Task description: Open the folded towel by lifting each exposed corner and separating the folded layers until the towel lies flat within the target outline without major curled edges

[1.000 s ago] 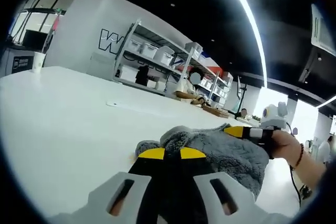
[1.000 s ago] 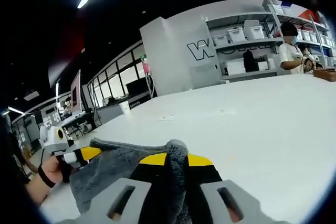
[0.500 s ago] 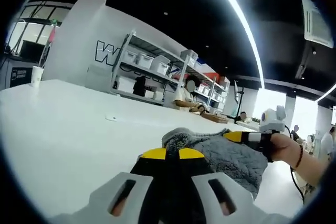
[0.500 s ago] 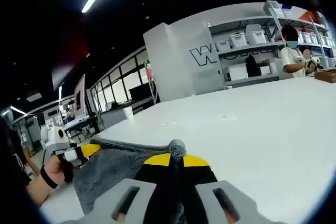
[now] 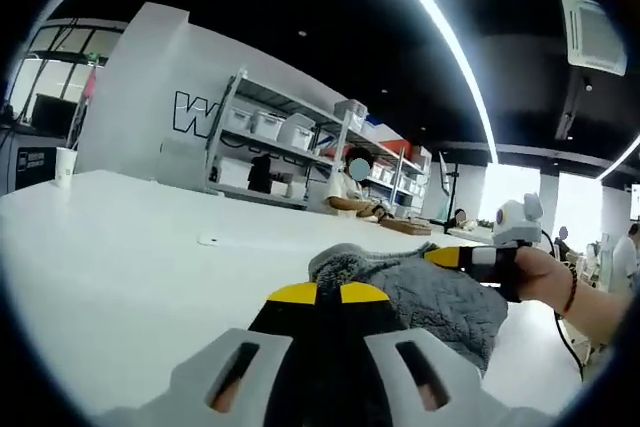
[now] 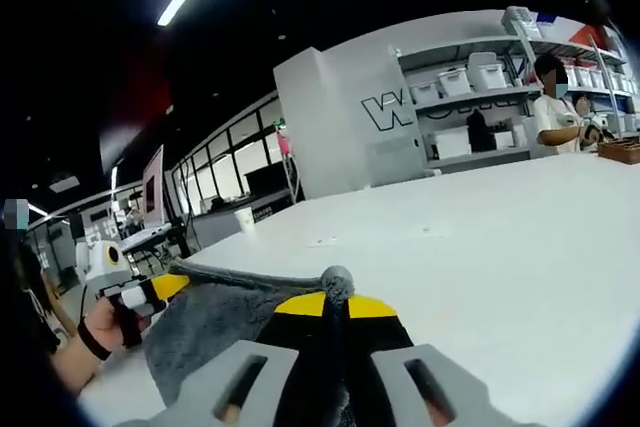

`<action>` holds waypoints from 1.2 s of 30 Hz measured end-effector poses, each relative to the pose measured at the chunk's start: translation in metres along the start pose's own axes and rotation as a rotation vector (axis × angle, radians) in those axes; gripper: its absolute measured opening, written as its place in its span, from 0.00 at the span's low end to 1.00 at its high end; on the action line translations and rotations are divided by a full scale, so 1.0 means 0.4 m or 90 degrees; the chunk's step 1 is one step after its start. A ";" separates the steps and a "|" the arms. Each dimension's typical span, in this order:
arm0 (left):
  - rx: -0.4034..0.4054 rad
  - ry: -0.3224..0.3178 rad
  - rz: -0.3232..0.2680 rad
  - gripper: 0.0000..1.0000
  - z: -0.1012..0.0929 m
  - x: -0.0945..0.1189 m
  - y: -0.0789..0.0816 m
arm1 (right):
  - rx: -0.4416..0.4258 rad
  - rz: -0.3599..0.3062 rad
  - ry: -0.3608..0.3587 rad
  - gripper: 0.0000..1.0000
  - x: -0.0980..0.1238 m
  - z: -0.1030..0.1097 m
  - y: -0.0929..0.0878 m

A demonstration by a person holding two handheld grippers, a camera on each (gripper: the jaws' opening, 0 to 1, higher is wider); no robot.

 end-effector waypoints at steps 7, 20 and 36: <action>0.006 -0.005 -0.004 0.03 -0.006 0.013 0.008 | 0.005 -0.005 0.000 0.00 0.003 0.007 0.014; -0.015 -0.013 -0.015 0.03 -0.032 0.038 0.024 | 0.014 -0.013 0.006 0.00 0.020 0.022 0.030; -0.031 -0.034 -0.027 0.02 -0.059 0.061 0.059 | 0.016 -0.031 0.015 0.00 0.037 0.036 0.063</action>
Point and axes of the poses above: the point that each gripper's makers call its tool centre point, and the gripper's own axes: x roughly backward along the fingers, z roughly to its left, y roughly out of its top, the point moved 1 cm from there along x, roughly backward along the fingers, and after that the axes turned 7 degrees about y, right-handed, at the moved point
